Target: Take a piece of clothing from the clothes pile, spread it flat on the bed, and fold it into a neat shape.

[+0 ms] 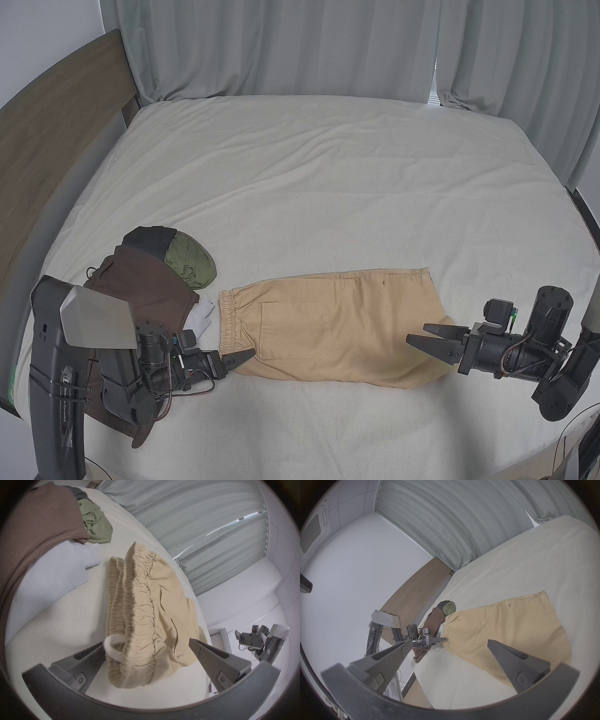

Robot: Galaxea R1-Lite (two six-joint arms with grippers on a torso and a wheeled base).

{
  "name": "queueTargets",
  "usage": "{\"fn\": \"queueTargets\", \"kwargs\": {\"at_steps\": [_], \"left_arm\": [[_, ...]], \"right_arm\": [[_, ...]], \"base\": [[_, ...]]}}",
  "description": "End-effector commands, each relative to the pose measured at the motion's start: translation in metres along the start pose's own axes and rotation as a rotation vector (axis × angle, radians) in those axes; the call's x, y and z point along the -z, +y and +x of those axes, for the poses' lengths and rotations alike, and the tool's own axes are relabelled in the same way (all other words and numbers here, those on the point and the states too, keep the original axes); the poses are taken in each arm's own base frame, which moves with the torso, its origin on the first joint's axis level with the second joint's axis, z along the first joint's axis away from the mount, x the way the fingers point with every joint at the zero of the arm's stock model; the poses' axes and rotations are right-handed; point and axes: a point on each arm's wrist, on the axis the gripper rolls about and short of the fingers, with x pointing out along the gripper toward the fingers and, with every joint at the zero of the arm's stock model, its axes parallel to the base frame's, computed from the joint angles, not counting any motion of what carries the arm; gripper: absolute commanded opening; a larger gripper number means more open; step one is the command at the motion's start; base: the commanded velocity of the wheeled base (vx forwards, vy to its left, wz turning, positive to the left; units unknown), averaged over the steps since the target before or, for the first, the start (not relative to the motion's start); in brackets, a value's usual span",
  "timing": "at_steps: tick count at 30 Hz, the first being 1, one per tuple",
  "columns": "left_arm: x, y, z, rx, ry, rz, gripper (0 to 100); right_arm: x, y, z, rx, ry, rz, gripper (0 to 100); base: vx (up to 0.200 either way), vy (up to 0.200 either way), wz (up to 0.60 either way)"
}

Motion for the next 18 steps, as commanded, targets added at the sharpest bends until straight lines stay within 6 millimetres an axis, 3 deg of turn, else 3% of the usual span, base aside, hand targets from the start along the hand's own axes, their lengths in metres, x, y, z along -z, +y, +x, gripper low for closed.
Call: {"fn": "queueTargets", "kwargs": {"at_steps": [1,18], "left_arm": [[0.004,-0.005,0.004,0.015,0.018,-0.027,100],[-0.011,-0.019,0.016,0.014,-0.066,-0.192,100]], "right_arm": [[0.002,-0.001,0.001,0.003,0.008,0.004,100],[0.002,-0.001,0.002,0.002,0.009,0.004,100]], "base": [[0.0,0.0,0.0],[0.0,0.0,0.0]]}}
